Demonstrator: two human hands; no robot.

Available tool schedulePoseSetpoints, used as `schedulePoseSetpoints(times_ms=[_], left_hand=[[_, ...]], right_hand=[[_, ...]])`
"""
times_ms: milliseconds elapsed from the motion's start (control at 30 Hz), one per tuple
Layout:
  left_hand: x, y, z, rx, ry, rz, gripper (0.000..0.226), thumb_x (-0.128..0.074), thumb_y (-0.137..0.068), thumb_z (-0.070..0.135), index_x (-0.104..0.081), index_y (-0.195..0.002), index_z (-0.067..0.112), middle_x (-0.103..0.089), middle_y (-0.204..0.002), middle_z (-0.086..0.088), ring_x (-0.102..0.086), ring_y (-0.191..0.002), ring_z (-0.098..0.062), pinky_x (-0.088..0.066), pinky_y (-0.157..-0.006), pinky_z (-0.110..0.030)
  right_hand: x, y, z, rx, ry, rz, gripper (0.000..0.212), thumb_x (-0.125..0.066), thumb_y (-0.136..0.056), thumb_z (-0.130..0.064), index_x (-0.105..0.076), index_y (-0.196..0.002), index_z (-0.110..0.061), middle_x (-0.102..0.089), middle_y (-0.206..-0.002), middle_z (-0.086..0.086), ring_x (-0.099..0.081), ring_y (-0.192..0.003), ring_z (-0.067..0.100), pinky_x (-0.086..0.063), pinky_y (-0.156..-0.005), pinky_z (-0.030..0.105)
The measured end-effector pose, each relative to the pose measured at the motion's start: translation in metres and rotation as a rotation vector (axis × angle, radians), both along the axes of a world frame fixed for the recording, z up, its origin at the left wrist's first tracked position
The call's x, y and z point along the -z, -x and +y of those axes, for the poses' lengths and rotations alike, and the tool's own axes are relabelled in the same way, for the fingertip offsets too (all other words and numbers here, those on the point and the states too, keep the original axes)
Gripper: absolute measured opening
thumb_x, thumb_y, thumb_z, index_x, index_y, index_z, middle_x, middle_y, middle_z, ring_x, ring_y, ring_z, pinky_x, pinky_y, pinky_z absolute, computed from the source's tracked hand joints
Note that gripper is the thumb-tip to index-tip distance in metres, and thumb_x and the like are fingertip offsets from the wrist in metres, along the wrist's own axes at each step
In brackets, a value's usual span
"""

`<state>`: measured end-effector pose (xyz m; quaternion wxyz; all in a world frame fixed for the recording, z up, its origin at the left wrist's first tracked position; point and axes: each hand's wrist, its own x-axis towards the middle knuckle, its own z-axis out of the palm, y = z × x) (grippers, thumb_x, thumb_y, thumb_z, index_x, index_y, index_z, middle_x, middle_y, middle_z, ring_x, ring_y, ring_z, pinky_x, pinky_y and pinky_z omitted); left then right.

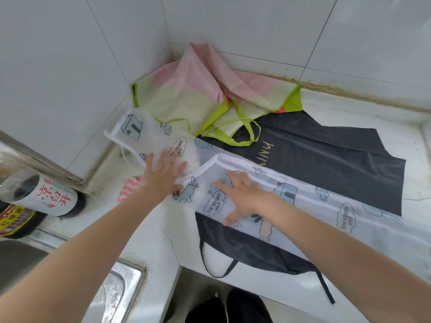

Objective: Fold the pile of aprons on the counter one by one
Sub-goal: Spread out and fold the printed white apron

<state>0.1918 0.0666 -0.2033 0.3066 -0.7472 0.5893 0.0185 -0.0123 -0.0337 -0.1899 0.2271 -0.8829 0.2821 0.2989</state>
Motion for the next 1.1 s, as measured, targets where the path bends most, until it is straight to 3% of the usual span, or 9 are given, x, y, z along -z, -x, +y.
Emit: schedulePoseSetpoints(times_ms=[133, 267, 367, 500, 600, 667, 867, 1000, 1100], left_hand=[[-0.006, 0.031, -0.002, 0.269, 0.213, 0.269, 0.064, -0.050, -0.094, 0.028, -0.020, -0.150, 0.019, -0.016, -0.157, -0.010, -0.018, -0.144, -0.025, -0.013, -0.115, -0.047], [0.005, 0.046, 0.002, 0.539, 0.192, 0.381, 0.061, -0.088, -0.047, 0.037, -0.069, -0.103, 0.023, -0.066, -0.106, -0.001, -0.066, -0.088, -0.020, -0.053, -0.072, -0.029], [0.001, 0.046, -0.002, 0.531, 0.173, 0.336, 0.057, -0.090, -0.044, 0.032, -0.070, -0.094, 0.014, -0.065, -0.091, -0.004, -0.064, -0.071, -0.020, -0.048, -0.057, -0.024], [0.005, 0.050, -0.006, 0.488, 0.243, 0.314, 0.052, -0.087, -0.031, 0.017, -0.070, -0.079, 0.011, -0.061, -0.072, -0.004, -0.059, -0.055, -0.021, -0.042, -0.042, -0.022], [-0.001, 0.063, -0.011, 0.385, 0.106, 0.281, 0.049, -0.067, -0.070, 0.016, -0.055, -0.117, 0.008, -0.056, -0.108, -0.007, -0.058, -0.093, -0.025, -0.047, -0.070, -0.033], [0.003, 0.064, -0.016, 0.359, 0.024, 0.264, 0.046, -0.046, -0.087, 0.013, -0.039, -0.132, 0.011, -0.045, -0.127, -0.005, -0.046, -0.114, -0.024, -0.038, -0.088, -0.032], [-0.002, 0.068, -0.027, 0.526, -0.070, 0.279, 0.033, -0.040, -0.094, 0.016, -0.043, -0.127, 0.015, -0.047, -0.129, -0.003, -0.046, -0.119, -0.022, -0.034, -0.095, -0.032], [-0.031, 0.050, -0.058, 0.454, 0.028, 0.123, 0.038, -0.038, -0.095, 0.005, -0.041, -0.131, 0.017, -0.050, -0.127, -0.002, -0.055, -0.112, -0.024, -0.042, -0.090, -0.036], [-0.079, 0.029, -0.102, 0.177, 0.317, 0.058, 0.038, -0.042, -0.094, 0.002, -0.041, -0.130, 0.012, -0.052, -0.119, -0.008, -0.057, -0.106, -0.028, -0.044, -0.075, -0.034]], right_hand=[[0.019, -0.005, -0.008, 0.028, 0.053, 0.001, 0.112, -0.072, -0.074, -0.052, 0.010, -0.149, -0.036, 0.031, -0.152, 0.004, 0.030, -0.136, 0.041, -0.002, -0.108, 0.067], [0.013, -0.007, -0.032, 0.150, 0.070, -0.239, 0.101, -0.065, -0.077, -0.057, -0.003, -0.151, -0.028, 0.009, -0.158, 0.006, 0.005, -0.144, 0.034, -0.011, -0.114, 0.055], [0.000, 0.007, -0.064, 0.431, 0.192, -0.409, 0.075, -0.060, -0.088, -0.039, -0.020, -0.148, -0.018, -0.019, -0.152, 0.011, -0.020, -0.138, 0.032, -0.026, -0.109, 0.046], [-0.004, 0.038, -0.097, 0.648, 0.045, -0.169, 0.049, -0.055, -0.092, -0.022, -0.039, -0.135, -0.007, -0.046, -0.133, 0.015, -0.047, -0.118, 0.030, -0.040, -0.084, 0.028], [-0.005, 0.042, -0.099, 0.649, -0.037, -0.153, 0.003, -0.056, -0.089, -0.010, -0.053, -0.088, -0.011, -0.050, -0.087, 0.005, -0.049, -0.075, 0.019, -0.031, -0.054, 0.022], [-0.008, 0.039, -0.101, 0.644, -0.090, -0.131, 0.028, -0.057, -0.088, -0.007, -0.039, -0.067, -0.011, -0.033, -0.071, 0.004, -0.033, -0.062, 0.017, -0.022, -0.055, 0.028], [-0.021, 0.039, -0.107, 0.613, -0.203, -0.148, 0.045, -0.062, -0.089, -0.016, -0.050, -0.125, 0.009, -0.050, -0.130, 0.023, -0.048, -0.120, 0.038, -0.038, -0.102, 0.044], [-0.050, 0.036, -0.127, 0.689, -0.160, -0.358, 0.030, -0.067, -0.086, -0.014, -0.059, -0.105, 0.007, -0.056, -0.094, 0.012, -0.053, -0.091, 0.024, -0.042, -0.070, 0.026], [-0.082, 0.028, -0.149, 0.888, -0.186, -0.644, 0.035, -0.066, -0.087, -0.015, -0.057, -0.117, 0.001, -0.056, -0.107, 0.009, -0.052, -0.096, 0.021, -0.042, -0.066, 0.022]])
